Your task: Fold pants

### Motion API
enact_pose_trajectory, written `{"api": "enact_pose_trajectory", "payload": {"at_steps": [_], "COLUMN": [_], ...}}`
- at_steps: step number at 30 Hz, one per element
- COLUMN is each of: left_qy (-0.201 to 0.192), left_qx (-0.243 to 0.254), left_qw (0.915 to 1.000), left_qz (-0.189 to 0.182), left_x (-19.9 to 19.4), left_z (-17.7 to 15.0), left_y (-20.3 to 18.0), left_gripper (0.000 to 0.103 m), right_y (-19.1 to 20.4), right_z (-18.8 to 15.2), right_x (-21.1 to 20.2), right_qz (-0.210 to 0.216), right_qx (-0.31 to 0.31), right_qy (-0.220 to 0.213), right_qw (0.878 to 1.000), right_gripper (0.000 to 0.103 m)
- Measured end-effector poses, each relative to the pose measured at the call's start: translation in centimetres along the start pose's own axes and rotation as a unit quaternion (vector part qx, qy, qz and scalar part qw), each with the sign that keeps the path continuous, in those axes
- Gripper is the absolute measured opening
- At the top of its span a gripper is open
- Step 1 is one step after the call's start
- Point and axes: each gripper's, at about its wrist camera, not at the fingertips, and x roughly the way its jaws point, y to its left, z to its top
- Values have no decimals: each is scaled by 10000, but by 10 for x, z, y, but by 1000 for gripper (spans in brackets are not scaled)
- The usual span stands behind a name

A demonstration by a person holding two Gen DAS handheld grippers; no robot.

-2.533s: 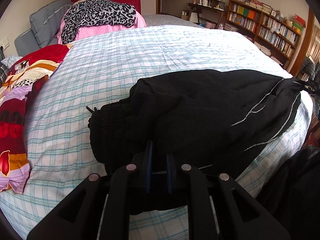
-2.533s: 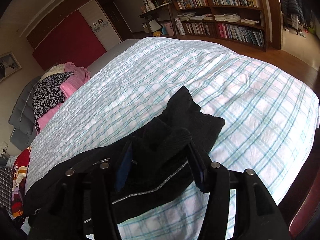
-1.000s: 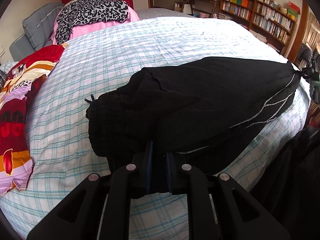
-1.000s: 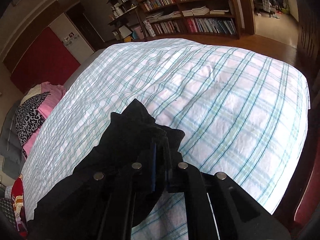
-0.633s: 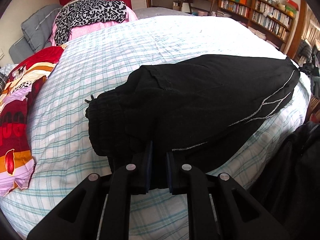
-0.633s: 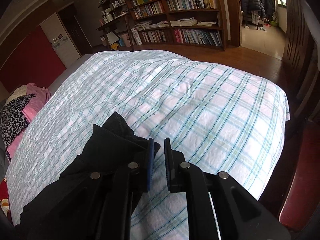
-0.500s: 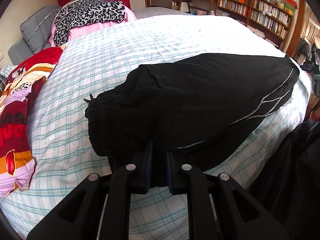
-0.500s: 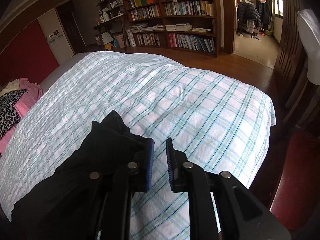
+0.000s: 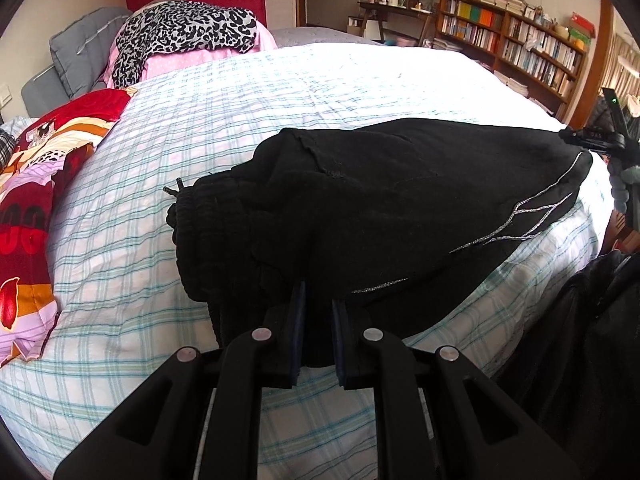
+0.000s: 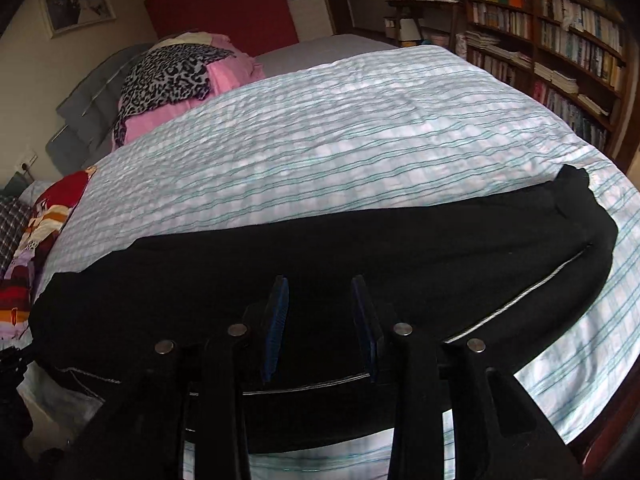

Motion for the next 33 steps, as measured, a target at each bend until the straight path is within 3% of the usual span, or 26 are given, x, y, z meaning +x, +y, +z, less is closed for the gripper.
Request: {"api": "enact_pose_trajectory", "payload": {"at_steps": [7, 12, 14, 15, 16, 18, 21, 25, 29, 33], "left_qy": [29, -2, -76, -153, -293, -481, -555, -241, 188, 178], "left_qx": [-144, -839, -1154, -1317, -1472, -1735, -1831, -1436, -1023, -1136], "left_qw": [9999, 9962, 9928, 9907, 9881, 9827, 9810, 9893, 9931, 9920], "left_qz": [-46, -233, -312, -316, -330, -438, -325, 90, 537, 517], "left_x": [0, -5, -9, -13, -17, -24, -29, -21, -2, 0], "left_z": [-14, -17, -14, -13, -12, -10, -8, -10, -24, -34], "left_y": [4, 29, 40, 45, 51, 63, 69, 59, 49, 55], "left_gripper": [12, 13, 31, 59, 73, 73, 73, 73, 73, 74], "right_y": [101, 124, 128, 131, 135, 146, 174, 227, 293, 367], "right_z": [-47, -67, -69, -68, -67, -66, -64, -59, -56, -60], "right_x": [32, 38, 35, 34, 33, 29, 25, 25, 26, 33], "right_qz": [730, 857, 817, 856, 899, 997, 1235, 1759, 2367, 2809], "right_qx": [-1451, -1899, -1970, -1970, -1964, -2047, -2363, -2699, -3118, -3645], "right_qy": [751, 946, 894, 865, 832, 747, 605, 473, 427, 465], "right_qw": [9839, 9735, 9729, 9728, 9729, 9709, 9619, 9455, 9192, 8866], "right_gripper": [34, 34, 34, 34, 36, 52, 53, 53, 53, 58]}}
